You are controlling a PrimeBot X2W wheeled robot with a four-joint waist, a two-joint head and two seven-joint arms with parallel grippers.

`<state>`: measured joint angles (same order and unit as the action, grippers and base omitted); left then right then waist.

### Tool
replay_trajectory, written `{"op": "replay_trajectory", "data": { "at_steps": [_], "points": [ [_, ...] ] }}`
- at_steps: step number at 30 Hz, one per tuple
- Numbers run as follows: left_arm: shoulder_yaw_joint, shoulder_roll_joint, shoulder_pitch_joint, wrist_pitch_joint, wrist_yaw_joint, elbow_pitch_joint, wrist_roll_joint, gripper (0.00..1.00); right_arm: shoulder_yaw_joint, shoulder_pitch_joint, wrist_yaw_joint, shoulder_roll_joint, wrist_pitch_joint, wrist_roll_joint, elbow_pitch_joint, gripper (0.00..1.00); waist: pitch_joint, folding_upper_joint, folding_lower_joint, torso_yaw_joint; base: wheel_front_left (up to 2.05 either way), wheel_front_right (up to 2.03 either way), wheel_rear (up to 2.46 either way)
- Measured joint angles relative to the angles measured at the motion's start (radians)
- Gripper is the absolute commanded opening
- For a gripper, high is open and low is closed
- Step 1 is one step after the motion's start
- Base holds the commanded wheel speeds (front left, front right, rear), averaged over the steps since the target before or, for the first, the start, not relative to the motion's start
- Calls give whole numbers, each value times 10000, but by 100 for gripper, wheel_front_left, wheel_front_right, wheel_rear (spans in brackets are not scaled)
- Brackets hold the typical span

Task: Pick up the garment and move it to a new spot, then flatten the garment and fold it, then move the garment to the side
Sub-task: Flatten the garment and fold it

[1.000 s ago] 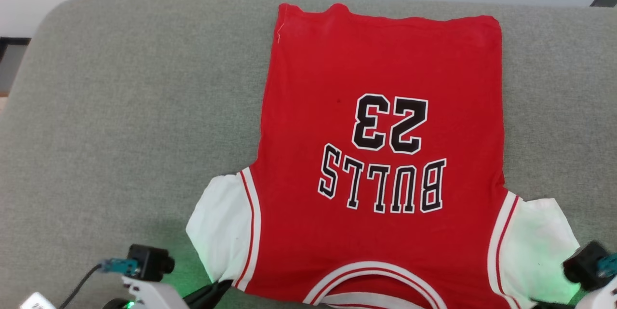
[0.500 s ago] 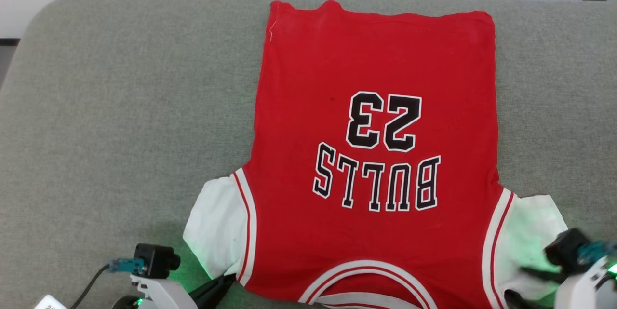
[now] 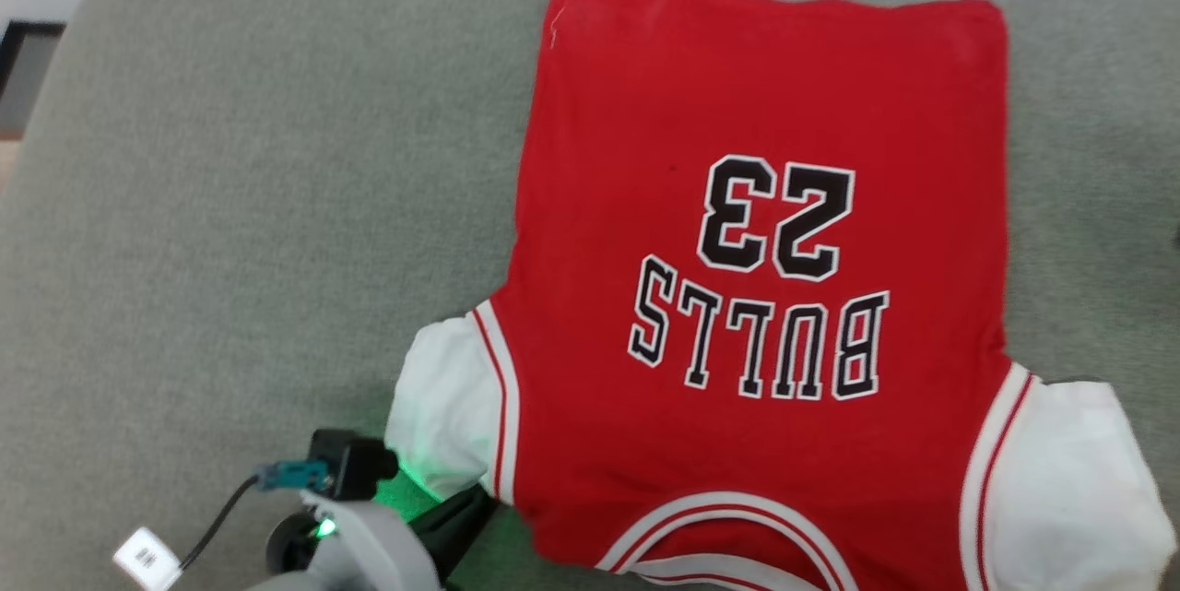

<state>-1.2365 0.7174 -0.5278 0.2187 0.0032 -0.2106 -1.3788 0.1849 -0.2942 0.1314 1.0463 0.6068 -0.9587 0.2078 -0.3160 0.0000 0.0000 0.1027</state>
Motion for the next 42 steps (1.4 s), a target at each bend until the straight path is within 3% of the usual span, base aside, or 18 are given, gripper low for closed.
{"op": "replay_trajectory", "data": {
  "at_steps": [3, 8, 13, 20, 28, 29, 30, 31, 32, 38, 42],
  "points": [
    [13, -251, -299, 10, -2, 73, 226, 0, -92, -1761, 0, -880, 353, 826, -1087, 100, -277, 0, 1, 197, 0, 0, 0],
    [-15, -656, -797, -63, -123, 102, 596, 0, 834, -4745, 0, -2096, 1369, 2424, -3490, 100, -736, 1, 0, 648, 0, 0, 0],
    [-25, -1009, -1195, -54, -291, 107, 899, 0, 1225, -6982, 0, -2936, 2364, 3250, -6063, 100, -1269, 0, 0, 1153, 0, 0, 0],
    [-12, -1348, -1402, 54, -522, 94, 1127, 0, 1461, -8349, 0, -3382, 3204, 3718, -8521, 100, -1931, 0, 0, 1816, 0, 0, 0],
    [44, -1595, -1555, 151, -755, -8, 1198, 0, 1789, -9063, -2, -3553, 3133, 3653, -9166, 100, -2494, 0, 0, 2180, 0, 0, 0],
    [36, -1634, -1585, 151, -823, -56, 1204, 0, 1825, -9077, -4, -3551, 3028, 3601, -9225, 77, -2509, 0, 0, 2210, 0, 0, 0],
    [31, -1670, -1602, 151, -842, -109, 1204, 0, 1896, -9092, -6, -3544, 2920, 3593, -9252, 38, -2510, 0, 0, 2233, 0, 0, 0],
    [25, -1701, -1614, 151, -890, -163, 1204, 0, 2006, -9098, -12, -3542, 2851, 3588, -9292, 22, -2497, 0, 0, 2243, 0, 0, 0],
    [23, -1724, -1625, 151, -918, -217, 1204, 0, 2080, -9103, -12, -3542, 2800, 3578, -9359, 0, -2484, 0, 0, 2246, 0, 0, 0],
    [73, -1795, -1617, 198, -1028, -476, 1175, 0, 2543, -9140, -8, -3739, 2439, 3233, -9557, 0, -2299, 0, 0, 2160, 0, 0, 0],
    [161, -1860, -1445, 282, -1058, -708, 1131, 0, 3064, -8554, -2, -3241, 1918, 2702, -9060, 0, -1949, 0, 0, 2096, 0, 0, 0]
  ]
}}
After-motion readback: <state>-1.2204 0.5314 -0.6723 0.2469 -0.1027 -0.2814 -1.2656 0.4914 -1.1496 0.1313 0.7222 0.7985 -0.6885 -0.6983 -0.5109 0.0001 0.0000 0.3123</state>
